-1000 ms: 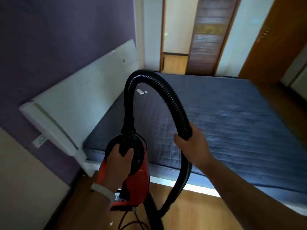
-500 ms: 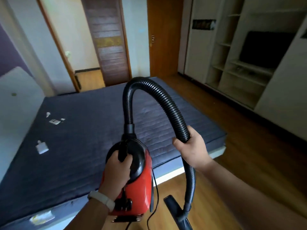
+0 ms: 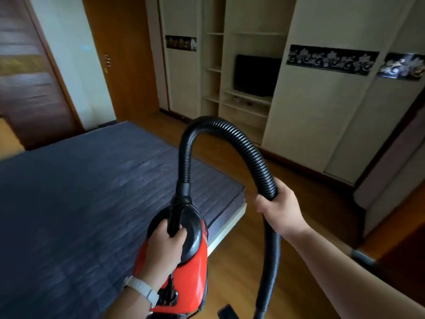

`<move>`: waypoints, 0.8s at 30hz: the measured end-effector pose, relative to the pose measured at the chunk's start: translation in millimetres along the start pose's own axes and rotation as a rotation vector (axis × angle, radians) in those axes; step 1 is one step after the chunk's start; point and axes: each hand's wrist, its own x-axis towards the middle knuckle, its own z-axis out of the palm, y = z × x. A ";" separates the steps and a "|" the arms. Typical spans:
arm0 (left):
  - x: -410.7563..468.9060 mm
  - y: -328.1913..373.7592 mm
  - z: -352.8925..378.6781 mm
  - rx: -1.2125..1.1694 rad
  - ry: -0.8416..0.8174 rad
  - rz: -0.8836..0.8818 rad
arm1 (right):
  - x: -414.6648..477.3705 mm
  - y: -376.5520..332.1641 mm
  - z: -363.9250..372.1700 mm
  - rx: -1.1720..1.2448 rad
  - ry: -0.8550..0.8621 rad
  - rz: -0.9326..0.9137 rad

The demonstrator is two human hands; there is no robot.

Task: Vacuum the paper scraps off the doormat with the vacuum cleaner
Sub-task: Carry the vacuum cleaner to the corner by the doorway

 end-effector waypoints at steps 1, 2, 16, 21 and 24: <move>11.6 2.0 3.5 0.012 -0.026 0.015 | 7.1 0.8 -0.4 -0.014 0.038 0.012; 22.1 4.1 6.5 0.014 -0.051 0.027 | 12.8 1.1 -0.7 -0.019 0.072 0.027; 124.2 46.1 87.2 0.008 -0.265 0.038 | 79.3 33.7 -15.7 -0.082 0.283 0.133; 156.7 64.3 135.7 0.028 -0.277 -0.006 | 127.1 66.1 -32.7 -0.066 0.303 0.161; 177.8 75.0 172.9 0.044 -0.295 -0.028 | 160.1 90.7 -52.4 -0.050 0.305 0.179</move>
